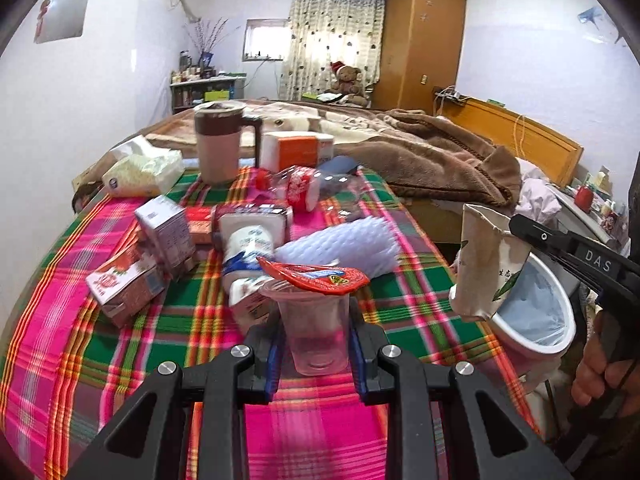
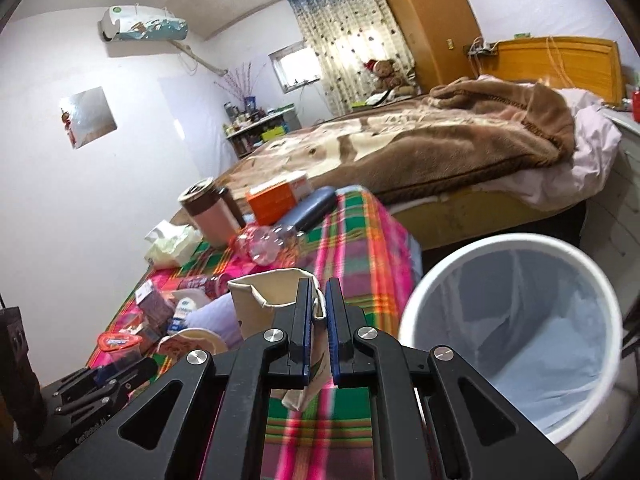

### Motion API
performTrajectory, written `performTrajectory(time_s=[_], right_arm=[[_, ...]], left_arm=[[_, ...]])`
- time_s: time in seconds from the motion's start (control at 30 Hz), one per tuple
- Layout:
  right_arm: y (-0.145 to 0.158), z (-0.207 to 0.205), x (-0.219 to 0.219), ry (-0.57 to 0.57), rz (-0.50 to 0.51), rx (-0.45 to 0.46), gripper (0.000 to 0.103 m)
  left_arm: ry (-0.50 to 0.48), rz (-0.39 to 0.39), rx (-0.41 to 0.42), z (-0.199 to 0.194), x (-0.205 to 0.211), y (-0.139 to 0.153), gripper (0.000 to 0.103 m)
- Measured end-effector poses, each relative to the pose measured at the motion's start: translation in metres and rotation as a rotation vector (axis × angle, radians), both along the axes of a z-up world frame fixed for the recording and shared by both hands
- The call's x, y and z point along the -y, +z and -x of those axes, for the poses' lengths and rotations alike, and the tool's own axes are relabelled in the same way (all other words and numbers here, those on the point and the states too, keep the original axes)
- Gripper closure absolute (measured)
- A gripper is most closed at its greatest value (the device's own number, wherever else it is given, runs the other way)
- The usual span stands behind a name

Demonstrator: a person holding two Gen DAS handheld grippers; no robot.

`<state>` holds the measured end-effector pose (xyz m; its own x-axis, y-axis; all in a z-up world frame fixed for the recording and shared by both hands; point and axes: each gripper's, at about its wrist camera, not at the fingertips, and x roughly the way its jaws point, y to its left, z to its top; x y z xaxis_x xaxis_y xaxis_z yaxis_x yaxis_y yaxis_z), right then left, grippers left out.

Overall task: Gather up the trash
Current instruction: 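Carry the cup and bag over the white wastebasket and open both grippers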

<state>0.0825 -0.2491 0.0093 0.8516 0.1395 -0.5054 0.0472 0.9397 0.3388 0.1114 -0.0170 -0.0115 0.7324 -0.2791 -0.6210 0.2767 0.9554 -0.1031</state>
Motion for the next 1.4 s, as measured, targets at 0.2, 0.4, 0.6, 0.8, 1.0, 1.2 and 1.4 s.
performTrajectory(time_s=[0.2, 0.4, 0.6, 0.8, 1.0, 1.2, 1.4], right_arm=[[0.009, 0.011, 0.029, -0.072, 0.013, 0.021, 0.096], [0.011, 0.019, 0.057, -0.143, 0.025, 0.022, 0.096], [0.007, 0.022, 0.081, -0.203, 0.037, 0.005, 0.096], [0.002, 0.024, 0.1, -0.248, 0.056, -0.018, 0.096], [-0.017, 0.017, 0.113, -0.263, 0.135, -0.081, 0.096], [-0.031, 0.014, 0.126, -0.262, 0.167, -0.143, 0.096], [-0.036, 0.015, 0.132, -0.254, 0.178, -0.182, 0.094]], left_arm=[[-0.07, -0.003, 0.035, 0.001, 0.034, 0.014, 0.075], [-0.146, 0.007, 0.048, -0.004, 0.075, 0.023, 0.075], [-0.231, 0.011, 0.055, -0.006, 0.122, 0.027, 0.075], [-0.31, 0.002, 0.04, -0.01, 0.165, 0.021, 0.075], [-0.351, -0.031, 0.008, -0.013, 0.2, 0.003, 0.075], [-0.383, -0.047, -0.018, -0.014, 0.225, -0.011, 0.075], [-0.394, -0.042, -0.047, -0.02, 0.232, -0.02, 0.074]])
